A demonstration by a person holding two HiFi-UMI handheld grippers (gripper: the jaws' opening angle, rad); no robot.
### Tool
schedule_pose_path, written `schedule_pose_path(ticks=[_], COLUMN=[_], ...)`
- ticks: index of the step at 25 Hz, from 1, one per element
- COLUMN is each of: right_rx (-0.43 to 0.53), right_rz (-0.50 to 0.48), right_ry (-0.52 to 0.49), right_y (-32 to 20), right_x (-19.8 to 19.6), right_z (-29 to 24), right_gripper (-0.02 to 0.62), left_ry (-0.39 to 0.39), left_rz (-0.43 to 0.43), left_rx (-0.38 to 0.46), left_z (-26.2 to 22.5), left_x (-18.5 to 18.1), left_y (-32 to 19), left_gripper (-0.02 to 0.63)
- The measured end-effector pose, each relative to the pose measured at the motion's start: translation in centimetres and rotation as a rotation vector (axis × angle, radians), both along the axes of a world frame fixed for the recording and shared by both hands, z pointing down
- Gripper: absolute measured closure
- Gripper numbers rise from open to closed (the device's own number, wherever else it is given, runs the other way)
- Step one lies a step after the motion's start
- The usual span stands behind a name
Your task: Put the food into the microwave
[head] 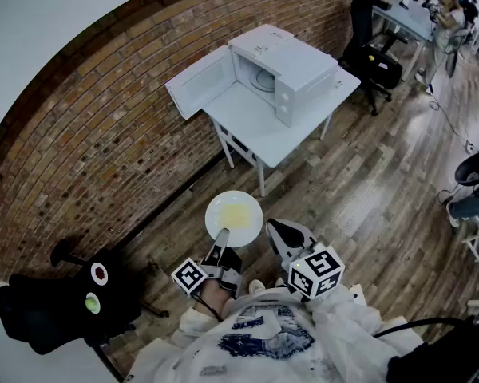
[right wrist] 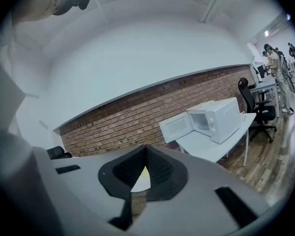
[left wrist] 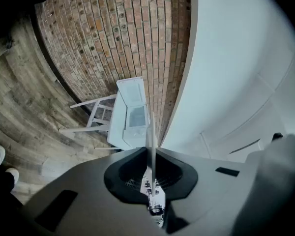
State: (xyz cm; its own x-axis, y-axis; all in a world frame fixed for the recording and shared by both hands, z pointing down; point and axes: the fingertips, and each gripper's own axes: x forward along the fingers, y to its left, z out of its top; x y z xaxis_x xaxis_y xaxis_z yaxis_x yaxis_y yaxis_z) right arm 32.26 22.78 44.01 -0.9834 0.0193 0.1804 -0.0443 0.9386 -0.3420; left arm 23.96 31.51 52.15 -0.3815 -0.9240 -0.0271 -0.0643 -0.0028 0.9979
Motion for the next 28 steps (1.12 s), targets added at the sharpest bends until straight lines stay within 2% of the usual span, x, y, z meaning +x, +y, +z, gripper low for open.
schedule_pose_path(ticks=[21,28], right_rx=[-0.063,-0.088], right_rz=[-0.078,-0.107], right_ry=[0.017,0.026], right_y=[-4.9,-5.5], right_x=[-0.2,-0.2], right_z=[1.6,2.7], right_gripper=[0.581,0.581], left_ry=[0.010,0.023], left_rz=[-0.068,-0.102], left_rx=[-0.026,-0.036], left_z=[0.9,1.8], left_x=[0.6,1.0], left_y=[-4.4,-4.0], left_gripper=[0.581,0.581])
